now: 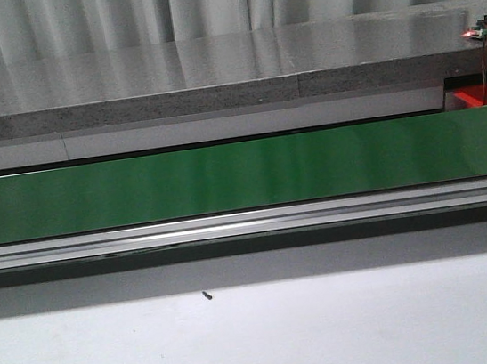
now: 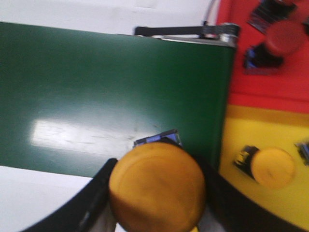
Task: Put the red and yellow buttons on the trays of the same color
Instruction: 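Carry the yellow button into the yellow tray and open the right gripper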
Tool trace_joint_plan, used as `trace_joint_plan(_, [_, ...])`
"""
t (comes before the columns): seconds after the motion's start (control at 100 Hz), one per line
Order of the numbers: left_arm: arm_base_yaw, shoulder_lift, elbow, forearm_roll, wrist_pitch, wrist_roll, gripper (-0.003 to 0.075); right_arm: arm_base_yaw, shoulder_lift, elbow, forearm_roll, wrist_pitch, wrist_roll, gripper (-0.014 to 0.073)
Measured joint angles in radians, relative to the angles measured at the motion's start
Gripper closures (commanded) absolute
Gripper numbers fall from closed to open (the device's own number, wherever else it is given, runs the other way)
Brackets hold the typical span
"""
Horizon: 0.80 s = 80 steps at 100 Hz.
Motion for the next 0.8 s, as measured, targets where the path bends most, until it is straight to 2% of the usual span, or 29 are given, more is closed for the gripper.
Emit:
trace_joint_plan(0.18, [0.000, 0.000, 0.000, 0.000, 0.000, 0.000, 0.0740, -0.165, -0.043, 0.062, -0.002, 0.014, 0.069, 0.0448])
trace_joint_plan(0.36, [0.000, 0.000, 0.000, 0.000, -0.006, 0.000, 0.0740, -0.269, -0.060, 0.127, -0.011, -0.007, 0.131, 0.0448])
trace_joint_plan(0.8, [0.000, 0.000, 0.000, 0.000, -0.006, 0.000, 0.0740, -0.292, -0.059, 0.323, -0.013, -0.225, 0.158, 0.0448])
